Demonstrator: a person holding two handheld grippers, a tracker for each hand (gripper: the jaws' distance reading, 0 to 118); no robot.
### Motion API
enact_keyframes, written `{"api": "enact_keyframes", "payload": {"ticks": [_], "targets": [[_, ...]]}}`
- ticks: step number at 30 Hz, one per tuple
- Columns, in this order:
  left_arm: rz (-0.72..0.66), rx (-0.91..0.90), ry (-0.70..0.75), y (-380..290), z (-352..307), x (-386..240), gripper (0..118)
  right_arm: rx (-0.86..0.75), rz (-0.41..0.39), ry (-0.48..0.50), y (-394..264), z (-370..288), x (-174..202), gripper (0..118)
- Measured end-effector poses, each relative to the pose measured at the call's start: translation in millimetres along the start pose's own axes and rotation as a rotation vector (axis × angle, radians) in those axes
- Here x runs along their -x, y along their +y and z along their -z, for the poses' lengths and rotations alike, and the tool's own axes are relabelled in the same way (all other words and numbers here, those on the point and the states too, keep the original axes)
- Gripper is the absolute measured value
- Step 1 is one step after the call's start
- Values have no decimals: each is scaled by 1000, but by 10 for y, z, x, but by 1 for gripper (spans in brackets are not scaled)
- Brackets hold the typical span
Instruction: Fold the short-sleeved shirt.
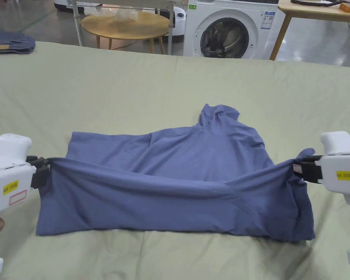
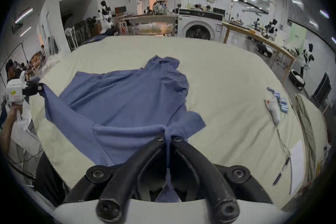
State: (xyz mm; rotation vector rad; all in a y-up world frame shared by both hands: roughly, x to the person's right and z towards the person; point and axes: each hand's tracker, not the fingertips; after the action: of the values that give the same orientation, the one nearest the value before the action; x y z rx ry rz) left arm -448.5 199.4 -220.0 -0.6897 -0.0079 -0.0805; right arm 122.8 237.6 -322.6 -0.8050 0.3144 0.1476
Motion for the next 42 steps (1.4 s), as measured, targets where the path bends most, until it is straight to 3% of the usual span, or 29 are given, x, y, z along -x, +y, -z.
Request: {"api": "enact_keyframes", "payload": {"ticks": [5,7,10,13,14,15,16,18,19,23,28,32,34,35,36,37,38,42], "targets": [[43,69,11,89,393,-45,0,54,-15,-27,247,556,-60,0],[47,103,37,67,508,-45,0,83,-50,-88,260,763,-32,0],[-32,148,23,-11,639,-13,0,119,3,-81,191,964,-32,0],[-45,171,27,-95,690,-13,0,135,2,-104,74,1059,-41,0],[-39,180,29,-127,744,41,7,143,-5,-103,41,1063,-48,2],[-34,173,37,-158,751,50,35,144,-6,-104,6,1052,-55,12],[-33,175,49,-161,739,49,53,138,-3,-120,-15,1030,-64,36],[-65,178,78,-139,697,65,58,91,4,-158,-46,997,-100,109],[-72,170,85,-108,635,68,58,63,30,-182,-42,927,-102,118],[-132,22,129,156,273,16,60,-116,95,-185,51,454,32,118],[-84,-229,155,592,-238,-380,62,-355,97,-169,290,-184,368,118],[-112,-370,167,818,-531,-768,62,-537,121,-210,349,-648,709,118],[-82,-402,170,866,-549,-931,55,-577,129,-256,323,-775,873,106],[-70,-422,172,871,-567,-1005,43,-601,125,-246,290,-806,919,89],[-51,-438,169,861,-582,-1092,14,-618,114,-238,248,-831,967,49],[-44,-444,158,847,-591,-1166,0,-610,119,-248,223,-828,1031,8],[-44,-450,141,832,-588,-1213,0,-608,116,-250,202,-819,1052,0],[-49,-422,86,770,-567,-1323,0,-587,111,-230,28,-686,1146,0]]}}
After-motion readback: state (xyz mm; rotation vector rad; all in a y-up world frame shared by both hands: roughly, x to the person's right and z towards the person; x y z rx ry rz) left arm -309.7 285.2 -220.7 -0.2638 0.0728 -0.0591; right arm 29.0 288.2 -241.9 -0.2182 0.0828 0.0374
